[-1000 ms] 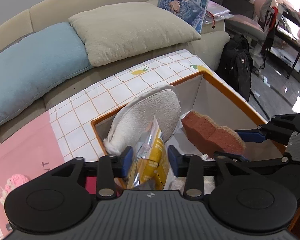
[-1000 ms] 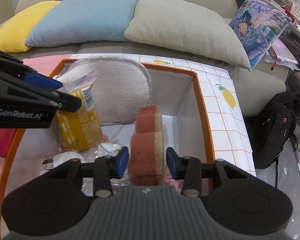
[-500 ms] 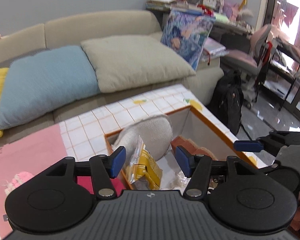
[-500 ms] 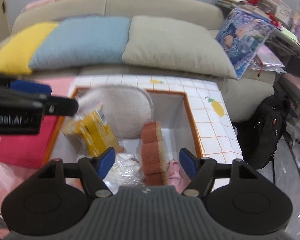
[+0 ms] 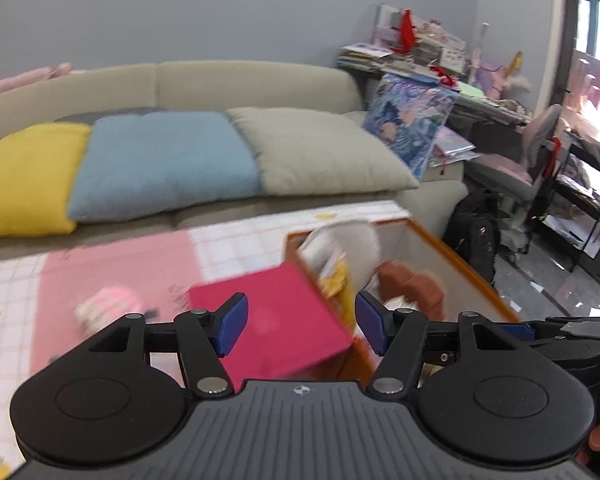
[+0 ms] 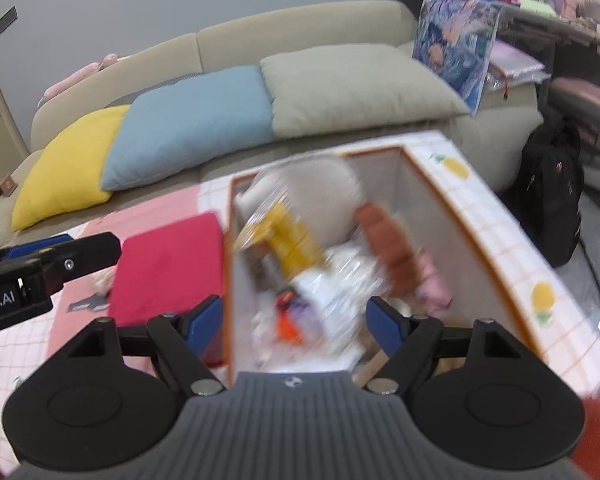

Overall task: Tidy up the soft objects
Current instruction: 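Move both tools back toward the white mesh bag and crocheted ball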

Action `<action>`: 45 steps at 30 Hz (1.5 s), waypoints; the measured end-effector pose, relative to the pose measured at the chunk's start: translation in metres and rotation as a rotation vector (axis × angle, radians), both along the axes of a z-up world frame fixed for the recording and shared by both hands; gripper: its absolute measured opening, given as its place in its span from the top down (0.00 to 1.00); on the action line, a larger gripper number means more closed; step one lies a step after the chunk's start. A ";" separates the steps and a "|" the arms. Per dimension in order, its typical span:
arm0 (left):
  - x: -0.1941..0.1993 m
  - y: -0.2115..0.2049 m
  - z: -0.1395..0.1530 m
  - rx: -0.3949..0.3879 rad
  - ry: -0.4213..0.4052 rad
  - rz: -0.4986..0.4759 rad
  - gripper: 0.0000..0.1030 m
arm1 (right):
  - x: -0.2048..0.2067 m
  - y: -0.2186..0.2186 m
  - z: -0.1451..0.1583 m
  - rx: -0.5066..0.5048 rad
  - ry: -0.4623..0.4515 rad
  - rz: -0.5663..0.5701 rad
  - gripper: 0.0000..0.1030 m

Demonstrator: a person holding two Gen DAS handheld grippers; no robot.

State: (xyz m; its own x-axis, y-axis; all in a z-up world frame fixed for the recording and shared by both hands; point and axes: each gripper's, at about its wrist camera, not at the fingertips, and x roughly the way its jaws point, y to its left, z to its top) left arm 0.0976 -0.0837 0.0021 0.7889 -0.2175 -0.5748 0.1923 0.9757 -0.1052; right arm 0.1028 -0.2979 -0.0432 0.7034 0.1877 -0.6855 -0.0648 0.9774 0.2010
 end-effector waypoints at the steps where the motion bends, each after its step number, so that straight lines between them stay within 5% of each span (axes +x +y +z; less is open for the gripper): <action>1: -0.006 0.007 -0.003 -0.001 0.007 0.014 0.30 | -0.005 0.005 -0.002 -0.006 0.009 0.000 0.25; 14: -0.047 0.089 -0.034 -0.083 0.182 0.207 0.29 | -0.041 0.080 -0.020 -0.093 0.042 0.197 0.25; 25: -0.069 0.142 -0.058 -0.158 0.257 0.332 0.29 | -0.031 0.151 -0.044 -0.169 0.108 0.390 0.19; 45: -0.040 0.201 -0.095 -0.136 0.375 0.464 0.29 | 0.029 0.237 -0.093 -0.127 0.249 0.298 0.14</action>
State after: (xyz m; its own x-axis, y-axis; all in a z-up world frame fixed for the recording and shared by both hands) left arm 0.0578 0.1170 -0.0925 0.5683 0.0098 -0.8227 -0.3239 0.9219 -0.2127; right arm 0.1315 -0.0605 -0.1361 0.4401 0.2609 -0.8592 -0.3139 0.9412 0.1250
